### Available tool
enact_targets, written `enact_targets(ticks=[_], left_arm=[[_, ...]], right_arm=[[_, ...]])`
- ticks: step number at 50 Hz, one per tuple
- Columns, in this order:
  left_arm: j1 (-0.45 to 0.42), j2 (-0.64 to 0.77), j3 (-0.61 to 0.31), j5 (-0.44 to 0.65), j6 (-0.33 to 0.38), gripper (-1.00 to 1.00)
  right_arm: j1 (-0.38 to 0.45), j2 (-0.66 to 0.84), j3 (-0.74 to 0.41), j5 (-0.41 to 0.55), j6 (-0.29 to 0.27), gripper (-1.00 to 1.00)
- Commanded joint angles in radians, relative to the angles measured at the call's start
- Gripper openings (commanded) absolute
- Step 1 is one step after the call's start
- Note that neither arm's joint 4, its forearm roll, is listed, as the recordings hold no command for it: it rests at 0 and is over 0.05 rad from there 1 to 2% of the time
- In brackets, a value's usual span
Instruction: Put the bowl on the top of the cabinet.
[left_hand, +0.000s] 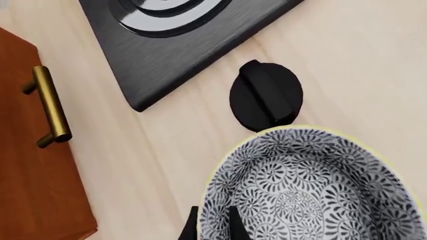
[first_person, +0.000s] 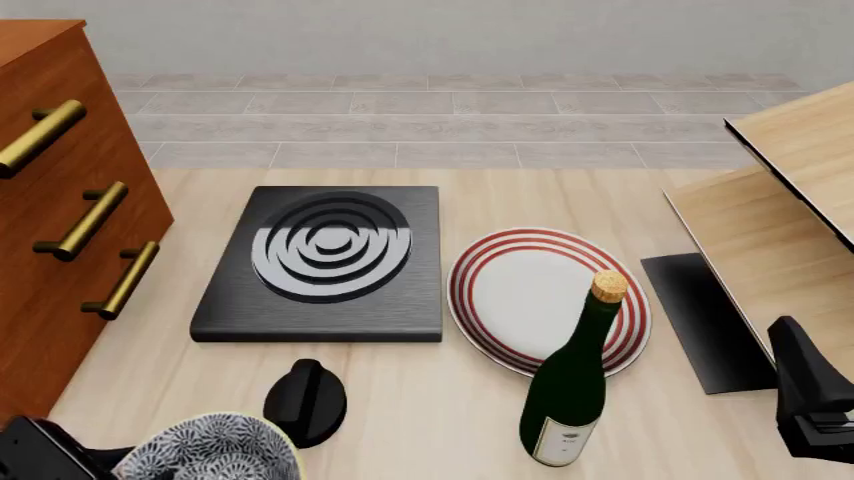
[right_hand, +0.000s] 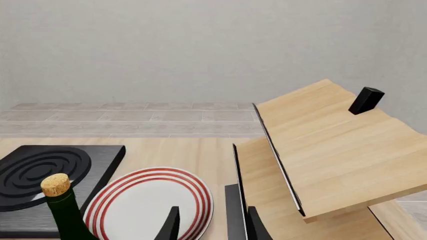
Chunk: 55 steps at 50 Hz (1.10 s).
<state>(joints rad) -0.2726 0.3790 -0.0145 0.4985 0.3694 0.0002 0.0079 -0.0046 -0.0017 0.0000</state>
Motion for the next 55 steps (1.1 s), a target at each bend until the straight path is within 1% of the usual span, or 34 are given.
enact_targets(ticks=[1, 2, 3, 5, 6, 9, 10, 11, 14, 15, 17, 18, 20, 21, 22, 23, 24, 25, 28, 29, 32, 36, 44, 45, 48, 49, 51, 52, 55], left_arm=[[0.032, -0.013, -0.029, -0.024, 0.015, -1.00], [0.043, -0.044, -0.025, -0.015, 0.032, -1.00], [0.028, -0.065, -0.031, 0.013, 0.024, -1.00], [0.036, -0.099, -0.049, 0.033, 0.026, -1.00], [0.033, -0.061, -0.058, 0.014, 0.009, -1.00], [0.041, -0.093, -0.059, 0.020, 0.029, -1.00], [0.026, -0.162, -0.066, 0.055, 0.052, -1.00], [0.041, -0.115, -0.082, 0.025, 0.023, -1.00], [0.028, -0.159, -0.114, 0.063, 0.021, -1.00], [0.031, -0.153, -0.123, 0.067, 0.012, -1.00], [0.035, -0.184, -0.141, 0.084, 0.018, -1.00], [0.033, -0.175, -0.152, 0.084, 0.006, -1.00], [0.039, -0.181, -0.165, 0.088, 0.004, -1.00], [0.035, -0.179, -0.204, 0.099, -0.011, -1.00], [0.035, -0.180, -0.205, 0.099, -0.011, -1.00], [0.037, -0.189, -0.259, 0.112, -0.011, -1.00], [0.027, -0.195, -0.281, 0.134, -0.022, -1.00], [0.027, -0.195, -0.282, 0.135, -0.023, -1.00], [0.023, -0.210, -0.321, 0.158, -0.023, -1.00], [0.038, -0.204, -0.333, 0.149, -0.019, -1.00], [0.045, -0.207, -0.357, 0.144, -0.013, -1.00], [0.044, -0.197, -0.390, 0.153, -0.026, -1.00], [0.078, -0.186, -0.444, 0.124, -0.038, -1.00], [0.086, -0.171, -0.455, 0.117, -0.053, -1.00], [0.103, -0.163, -0.477, 0.105, -0.066, -1.00], [0.113, -0.164, -0.489, 0.096, -0.068, -1.00], [0.128, -0.140, -0.516, 0.086, -0.096, -1.00], [0.143, -0.140, -0.535, 0.074, -0.095, -1.00], [0.135, -0.139, -0.552, 0.085, -0.106, -1.00]], right_arm=[[0.000, 0.000, 0.000, 0.000, 0.000, 1.00], [0.000, 0.000, 0.000, 0.000, 0.000, 1.00], [0.000, 0.000, 0.000, 0.000, 0.000, 1.00], [0.000, 0.000, 0.000, 0.000, 0.000, 1.00], [0.000, 0.000, 0.000, 0.000, 0.000, 1.00], [0.000, 0.000, 0.000, 0.000, 0.000, 1.00], [0.000, 0.000, 0.000, 0.000, 0.000, 1.00], [0.000, 0.000, 0.000, 0.000, 0.000, 1.00], [0.000, 0.000, 0.000, 0.000, 0.000, 1.00], [0.000, 0.000, 0.000, 0.000, 0.000, 1.00], [0.000, 0.000, 0.000, 0.000, 0.000, 1.00], [0.000, 0.000, 0.000, 0.000, 0.000, 1.00], [0.000, 0.000, 0.000, 0.000, 0.000, 1.00], [0.000, 0.000, 0.000, 0.000, 0.000, 1.00], [0.000, 0.000, 0.000, 0.000, 0.000, 1.00], [0.000, 0.000, 0.000, 0.000, 0.000, 1.00], [0.000, 0.000, 0.000, 0.000, 0.000, 1.00], [0.000, 0.000, 0.000, 0.000, 0.000, 1.00], [0.000, 0.000, 0.000, 0.000, 0.000, 1.00], [0.000, 0.000, 0.000, 0.000, -0.001, 1.00], [0.000, 0.000, 0.000, 0.000, 0.000, 1.00], [0.000, 0.000, 0.000, 0.000, 0.001, 1.00], [0.000, 0.000, 0.000, 0.000, 0.000, 1.00], [0.000, 0.000, 0.000, 0.000, 0.000, 1.00], [0.000, 0.000, 0.000, 0.000, 0.000, 1.00], [0.000, 0.000, 0.000, 0.000, 0.000, 1.00], [0.000, 0.000, 0.000, 0.000, 0.000, 1.00], [0.000, 0.000, 0.000, 0.000, 0.000, 1.00], [0.000, 0.000, 0.000, 0.000, 0.000, 1.00]])
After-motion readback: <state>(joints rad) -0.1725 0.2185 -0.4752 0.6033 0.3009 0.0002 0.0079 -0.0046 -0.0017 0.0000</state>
